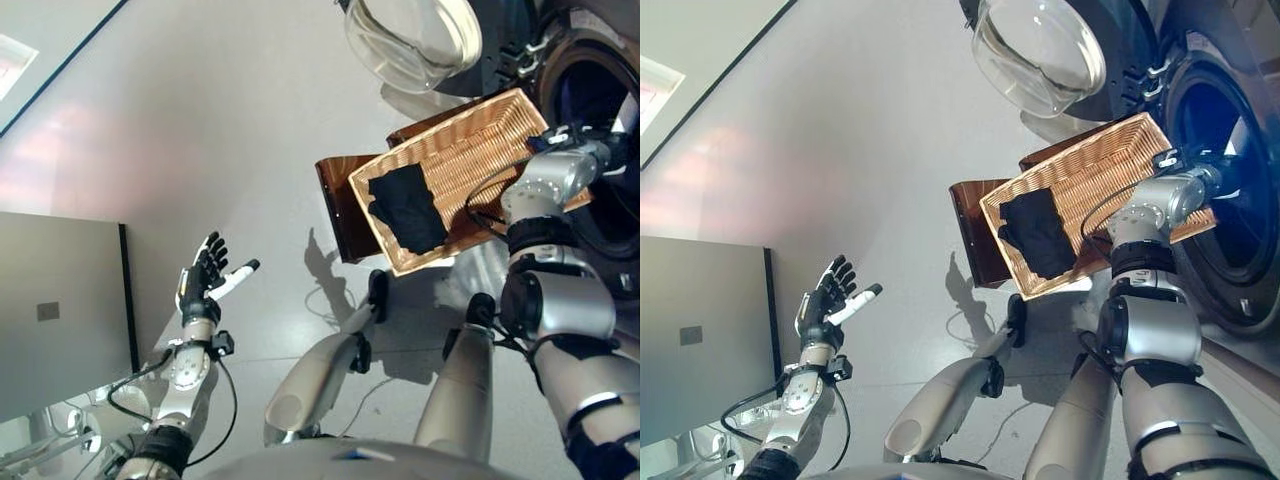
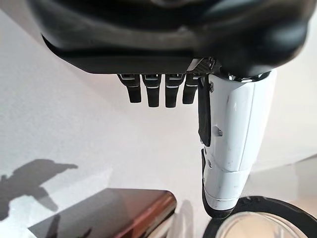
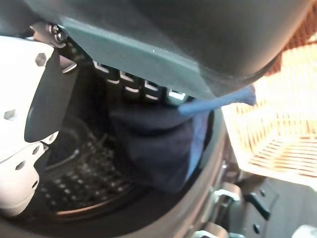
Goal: Pick up the clothes and place them into the washing machine
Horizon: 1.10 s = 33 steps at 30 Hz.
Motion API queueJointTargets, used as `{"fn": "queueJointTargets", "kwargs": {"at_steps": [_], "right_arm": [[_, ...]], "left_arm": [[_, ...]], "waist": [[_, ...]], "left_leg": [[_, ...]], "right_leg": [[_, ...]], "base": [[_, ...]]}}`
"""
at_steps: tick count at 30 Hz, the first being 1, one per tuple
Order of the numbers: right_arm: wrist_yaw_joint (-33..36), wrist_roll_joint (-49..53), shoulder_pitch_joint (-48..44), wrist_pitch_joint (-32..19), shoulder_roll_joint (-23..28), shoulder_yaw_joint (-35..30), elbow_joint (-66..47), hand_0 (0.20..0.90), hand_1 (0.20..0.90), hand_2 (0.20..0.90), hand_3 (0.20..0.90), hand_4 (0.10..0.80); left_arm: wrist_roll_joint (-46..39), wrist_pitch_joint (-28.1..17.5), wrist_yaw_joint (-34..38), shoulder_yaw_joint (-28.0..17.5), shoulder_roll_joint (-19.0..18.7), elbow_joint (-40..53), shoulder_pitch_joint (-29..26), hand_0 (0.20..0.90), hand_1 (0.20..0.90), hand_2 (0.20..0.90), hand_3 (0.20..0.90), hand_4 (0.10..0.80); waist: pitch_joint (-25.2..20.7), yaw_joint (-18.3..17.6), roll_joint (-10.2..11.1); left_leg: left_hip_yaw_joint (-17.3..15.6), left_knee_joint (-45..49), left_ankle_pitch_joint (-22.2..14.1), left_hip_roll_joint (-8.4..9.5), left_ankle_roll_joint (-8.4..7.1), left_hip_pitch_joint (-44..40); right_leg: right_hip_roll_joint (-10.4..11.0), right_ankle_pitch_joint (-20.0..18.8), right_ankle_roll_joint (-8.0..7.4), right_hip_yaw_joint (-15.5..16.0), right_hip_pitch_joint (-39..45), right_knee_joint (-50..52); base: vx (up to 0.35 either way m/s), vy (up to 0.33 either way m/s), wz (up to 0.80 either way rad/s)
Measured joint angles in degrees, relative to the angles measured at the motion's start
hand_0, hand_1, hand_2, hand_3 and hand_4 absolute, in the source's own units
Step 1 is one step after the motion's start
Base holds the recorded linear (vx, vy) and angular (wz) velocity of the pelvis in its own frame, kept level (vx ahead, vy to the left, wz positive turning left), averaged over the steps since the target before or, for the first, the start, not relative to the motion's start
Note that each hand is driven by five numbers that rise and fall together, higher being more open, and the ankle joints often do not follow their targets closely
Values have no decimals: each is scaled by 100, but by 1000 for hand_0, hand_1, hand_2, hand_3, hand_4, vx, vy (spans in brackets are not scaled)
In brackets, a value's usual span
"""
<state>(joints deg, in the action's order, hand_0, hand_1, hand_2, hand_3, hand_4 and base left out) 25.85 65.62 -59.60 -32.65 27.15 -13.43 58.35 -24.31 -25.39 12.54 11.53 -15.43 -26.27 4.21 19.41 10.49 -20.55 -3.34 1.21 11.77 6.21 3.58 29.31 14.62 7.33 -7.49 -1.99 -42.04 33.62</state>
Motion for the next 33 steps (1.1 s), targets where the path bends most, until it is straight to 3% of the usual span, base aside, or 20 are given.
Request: {"fn": "queueJointTargets", "kwargs": {"at_steps": [3,4,8,9,11,14,17,20,24,29,33], "right_arm": [[14,20,-27,-8,60,-27,-2,900,900,900,900,800],[56,26,-25,-28,159,-93,-1,900,900,900,900,800],[280,5,-25,-120,445,-94,3,900,900,900,900,800],[345,-31,-86,-124,559,-66,2,900,900,900,900,800],[446,-158,-105,-117,734,43,-1,900,900,900,900,800],[792,-262,-546,-115,1290,32,5,900,900,900,900,800],[1019,-432,-960,-135,1934,235,332,900,900,900,900,800],[1046,-608,-1089,-92,2085,595,383,900,900,900,900,800],[1028,-696,-1248,-49,2337,1091,388,900,900,900,900,800],[883,-742,-1248,449,2126,1213,1138,900,900,900,900,800],[597,-657,-1139,529,1388,1033,1142,900,900,900,900,800]], "left_arm": [[-19,-1,6,-27,-16,80,-18,900,900,900,900,800],[-24,-10,28,-53,-29,131,-113,900,900,900,900,800],[-20,-27,267,-195,-89,321,-269,900,900,900,900,800],[-17,-124,447,-262,-101,368,-254,900,900,900,900,800],[-10,-134,588,-297,-112,389,-282,900,900,900,900,800],[37,-138,965,-461,-72,373,-318,900,900,900,900,800],[99,-138,1136,-480,-69,379,-326,900,900,900,900,800],[104,-164,1152,-623,-63,401,-264,900,900,900,900,800],[98,-212,1247,-735,-66,409,-344,900,900,900,900,800],[77,-260,1226,-673,-46,372,-572,900,900,900,900,800],[-75,-269,948,-610,-8,253,-662,900,900,900,900,800]], "waist": [[-3,78,1],[3,155,-4],[52,154,62],[73,204,87],[128,206,158],[178,170,221],[210,123,326],[242,81,424],[269,-24,466],[276,-24,474],[224,-47,475]], "left_leg": [[0,456,-96,55,-3,368],[68,1003,-383,76,-83,716],[199,2458,-875,82,-233,1541],[212,3036,-1125,51,-311,1901],[249,3483,-1283,41,-400,2228],[282,4100,-1500,-10,-368,2892],[224,4078,-1491,-73,-321,2979],[108,3914,-1471,-72,-236,2999],[-116,3411,-1244,8,-83,2802],[-181,2117,-741,116,-9,1927],[-95,1687,-617,100,-45,1361]], "right_leg": [[49,81,2,-30,-305,363],[78,300,65,-34,-496,710],[117,797,210,-56,-948,1745],[122,1011,343,-61,-1211,2137],[81,1124,351,-96,-1488,2465],[21,1207,382,-209,-2106,2924],[-87,1120,328,-283,-2188,2799],[-92,967,297,-377,-2241,2616],[-15,771,117,-522,-2200,2253],[44,466,14,-538,-1609,1424],[26,399,19,-421,-1080,1103]], "base": [[-52,-144,23],[11,-160,49],[-65,-111,50],[-39,-33,12],[-26,-18,4],[9,4,-2],[52,18,-15],[87,36,-9],[85,57,-3],[5,44,-14],[-21,6,-10]]}}
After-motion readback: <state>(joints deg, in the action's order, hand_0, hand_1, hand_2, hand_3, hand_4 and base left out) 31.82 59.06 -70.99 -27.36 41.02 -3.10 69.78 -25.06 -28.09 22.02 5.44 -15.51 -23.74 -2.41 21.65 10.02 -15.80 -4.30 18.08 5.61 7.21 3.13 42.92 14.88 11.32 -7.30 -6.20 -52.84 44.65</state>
